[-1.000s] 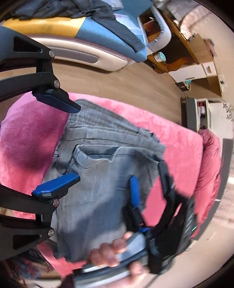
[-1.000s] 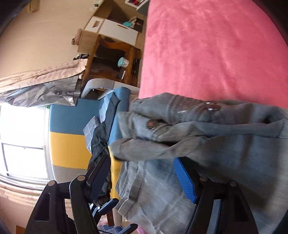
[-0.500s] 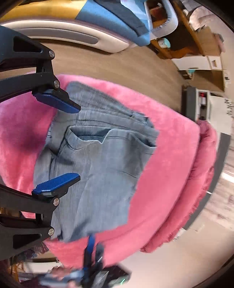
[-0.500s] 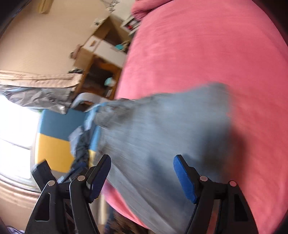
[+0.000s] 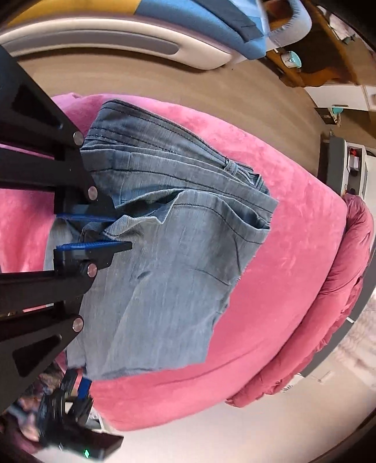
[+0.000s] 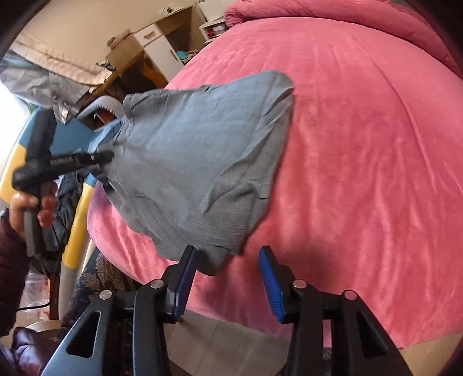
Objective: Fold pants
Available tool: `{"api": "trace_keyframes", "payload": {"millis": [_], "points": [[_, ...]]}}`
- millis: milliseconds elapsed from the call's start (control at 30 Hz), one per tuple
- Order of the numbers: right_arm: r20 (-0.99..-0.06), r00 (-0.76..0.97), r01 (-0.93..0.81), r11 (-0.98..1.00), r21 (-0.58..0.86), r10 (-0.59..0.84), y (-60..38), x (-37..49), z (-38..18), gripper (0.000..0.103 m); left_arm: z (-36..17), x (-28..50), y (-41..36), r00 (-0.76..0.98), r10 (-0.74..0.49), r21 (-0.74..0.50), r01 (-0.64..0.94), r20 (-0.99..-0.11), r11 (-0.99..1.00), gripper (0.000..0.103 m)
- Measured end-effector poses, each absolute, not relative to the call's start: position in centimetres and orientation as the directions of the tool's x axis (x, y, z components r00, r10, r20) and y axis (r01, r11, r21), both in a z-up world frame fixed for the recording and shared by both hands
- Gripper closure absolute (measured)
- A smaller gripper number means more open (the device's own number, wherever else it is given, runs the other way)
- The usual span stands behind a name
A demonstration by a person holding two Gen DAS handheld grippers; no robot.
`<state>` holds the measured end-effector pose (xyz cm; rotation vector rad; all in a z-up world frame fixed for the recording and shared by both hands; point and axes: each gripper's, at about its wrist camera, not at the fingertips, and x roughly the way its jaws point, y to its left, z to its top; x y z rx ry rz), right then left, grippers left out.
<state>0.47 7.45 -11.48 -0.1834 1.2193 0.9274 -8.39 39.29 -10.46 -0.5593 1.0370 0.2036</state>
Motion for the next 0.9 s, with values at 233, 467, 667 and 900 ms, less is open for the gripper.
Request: {"api": "trace_keyframes", "payload": {"millis": [233,467,667,900], "points": [[-0.862,0.155,-0.769,0.607,0.201,0.482,10.0,-0.9,-11.2,0.093,-9.8,-10.4,41.4,0.498,-0.083,-0.357,-0.485,-0.863,0.799,0.093],[-0.898,0.096,-0.793,0.579,0.191,0.429,7.2,-1.8,-12.9,0.101,-11.7,-10.2,40.6,0.396,-0.010,-0.240,-0.534,-0.918,0.811,0.079],[-0.854,0.016,-0.646,0.657,0.388,0.520,3.8,0.9,-13.2,0.074,-7.7,-14.1,40.4,0.473,0.118,-0.253,-0.646,-0.873,0.721,0.057],[-0.737,0.063,-0.534,0.647,0.544,0.673,3.9,9.6,-9.7,0.061,-5.5,-14.2,30.9,0.674,-0.245,-0.528,-0.251,-0.697,0.811,0.058]]}}
